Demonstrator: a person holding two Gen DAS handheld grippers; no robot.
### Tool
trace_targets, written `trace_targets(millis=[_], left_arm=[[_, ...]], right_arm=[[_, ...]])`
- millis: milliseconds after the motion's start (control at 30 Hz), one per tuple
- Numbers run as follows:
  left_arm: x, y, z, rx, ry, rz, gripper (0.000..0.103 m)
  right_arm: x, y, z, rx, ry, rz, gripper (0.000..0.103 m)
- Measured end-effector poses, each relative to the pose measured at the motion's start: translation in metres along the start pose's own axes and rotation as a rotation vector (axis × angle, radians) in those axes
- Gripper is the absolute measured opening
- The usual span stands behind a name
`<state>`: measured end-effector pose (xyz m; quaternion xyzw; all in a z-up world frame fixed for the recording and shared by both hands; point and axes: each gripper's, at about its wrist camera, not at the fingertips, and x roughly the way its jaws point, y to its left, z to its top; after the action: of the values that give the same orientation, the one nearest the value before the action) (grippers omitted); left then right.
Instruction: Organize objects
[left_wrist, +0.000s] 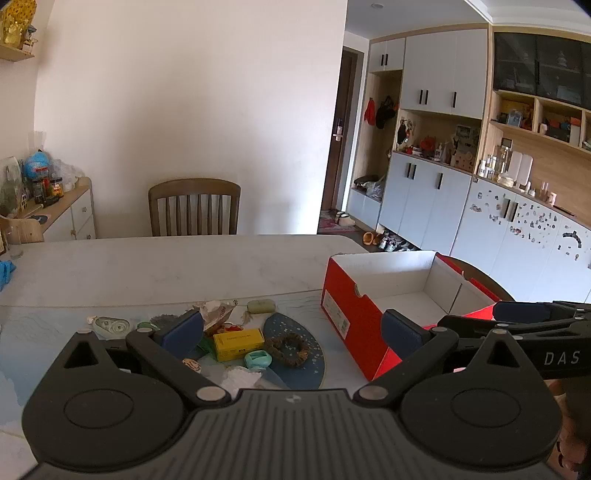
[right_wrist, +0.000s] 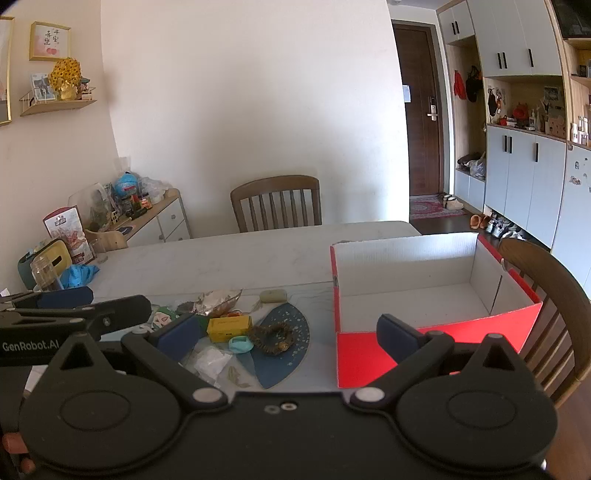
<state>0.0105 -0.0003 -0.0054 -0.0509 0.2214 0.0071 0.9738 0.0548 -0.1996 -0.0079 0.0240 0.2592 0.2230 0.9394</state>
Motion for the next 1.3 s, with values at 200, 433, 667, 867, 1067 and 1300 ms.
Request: trace_targets(millis=[200,433,667,867,1067,1300], left_arm=[[-0.002,-0.001,0.002,0.000,-0.003,0.004,0.103],[-0.006,-0.001,0.005,-0.006,-0.006,0.010,0.103],[-0.009,-0.002,0.005,-0.013,-0.010,0.017,0.103],[-0.010,-0.003,0.005,-0.018,-0.005,0.026,0.103],[-0.011,-0.005,0.006,-0.028,-0.018,0.042,0.103],[-0.013,-0.002,0.003,-0.064,-0.001,0.052,0.103]], right_arm=[[-0.001,0.000,0.003,0.001,-0.004,0.003,0.102],[-0.003,-0.001,0.005,-0.001,-0.013,0.011,0.102],[-0.006,-0.002,0.004,-0.006,-0.018,0.018,0.102],[-0.008,-0.005,0.004,-0.015,-0.019,0.024,0.102],[-0.009,-0.007,0.006,-0.027,-0.028,0.038,0.102],[-0.009,-0.008,0.007,-0.048,-0.017,0.069,0.102]])
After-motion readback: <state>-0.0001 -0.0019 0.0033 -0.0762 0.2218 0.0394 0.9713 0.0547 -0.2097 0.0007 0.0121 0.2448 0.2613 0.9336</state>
